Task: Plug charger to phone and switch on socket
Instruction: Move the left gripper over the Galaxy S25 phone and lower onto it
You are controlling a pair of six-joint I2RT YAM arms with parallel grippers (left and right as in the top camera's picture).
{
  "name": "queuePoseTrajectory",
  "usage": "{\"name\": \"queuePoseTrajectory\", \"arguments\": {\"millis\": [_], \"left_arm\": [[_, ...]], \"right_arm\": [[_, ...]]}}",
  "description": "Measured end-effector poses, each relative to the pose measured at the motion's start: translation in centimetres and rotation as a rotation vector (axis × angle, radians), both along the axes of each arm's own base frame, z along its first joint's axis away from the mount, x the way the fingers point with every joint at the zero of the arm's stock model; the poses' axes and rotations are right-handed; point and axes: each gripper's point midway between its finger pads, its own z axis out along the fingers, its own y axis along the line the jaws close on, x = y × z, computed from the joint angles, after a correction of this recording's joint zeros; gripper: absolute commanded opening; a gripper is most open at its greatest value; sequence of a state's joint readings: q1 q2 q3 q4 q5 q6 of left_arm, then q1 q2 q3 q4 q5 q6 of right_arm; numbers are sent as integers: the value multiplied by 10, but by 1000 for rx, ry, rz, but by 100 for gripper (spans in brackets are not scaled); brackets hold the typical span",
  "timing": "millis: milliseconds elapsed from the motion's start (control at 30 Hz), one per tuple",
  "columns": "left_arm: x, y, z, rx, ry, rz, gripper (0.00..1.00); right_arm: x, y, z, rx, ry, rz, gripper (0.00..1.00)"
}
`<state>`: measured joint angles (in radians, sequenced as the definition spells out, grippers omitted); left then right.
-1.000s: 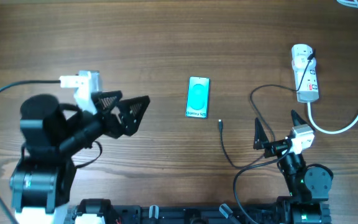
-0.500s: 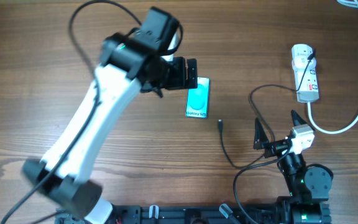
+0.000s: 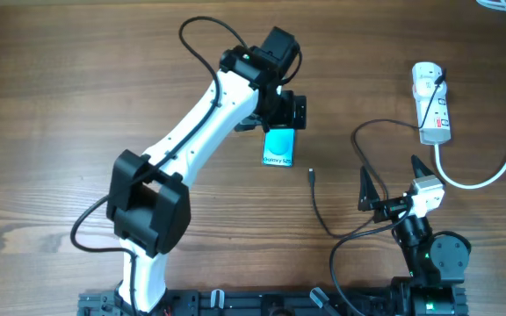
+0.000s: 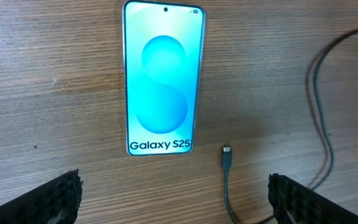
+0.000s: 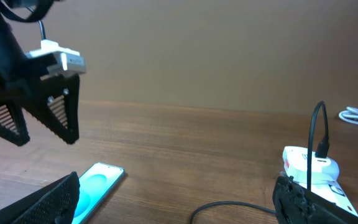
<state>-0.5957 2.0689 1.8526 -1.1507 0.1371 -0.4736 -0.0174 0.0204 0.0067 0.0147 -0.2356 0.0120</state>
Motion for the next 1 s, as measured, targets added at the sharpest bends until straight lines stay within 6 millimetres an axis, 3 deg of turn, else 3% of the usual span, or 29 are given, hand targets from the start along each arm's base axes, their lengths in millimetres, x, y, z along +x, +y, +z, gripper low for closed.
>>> {"name": "queuePoseTrajectory", "arguments": {"millis": [233, 500, 667, 900, 1000], "left_arm": [[4, 3, -56, 99, 73, 46, 100], [18, -7, -60, 70, 20, 49, 100], [18, -7, -90, 145, 27, 69, 100], [26, -15, -93, 167, -40, 64, 100], [24, -13, -108, 189, -20, 63, 100]], "right_arm": [[0, 0, 0, 0, 0, 0, 100], [0, 0, 0, 0, 0, 0, 100], [0, 0, 0, 0, 0, 0, 100], [0, 0, 0, 0, 0, 0, 100], [0, 0, 0, 0, 0, 0, 100]]}}
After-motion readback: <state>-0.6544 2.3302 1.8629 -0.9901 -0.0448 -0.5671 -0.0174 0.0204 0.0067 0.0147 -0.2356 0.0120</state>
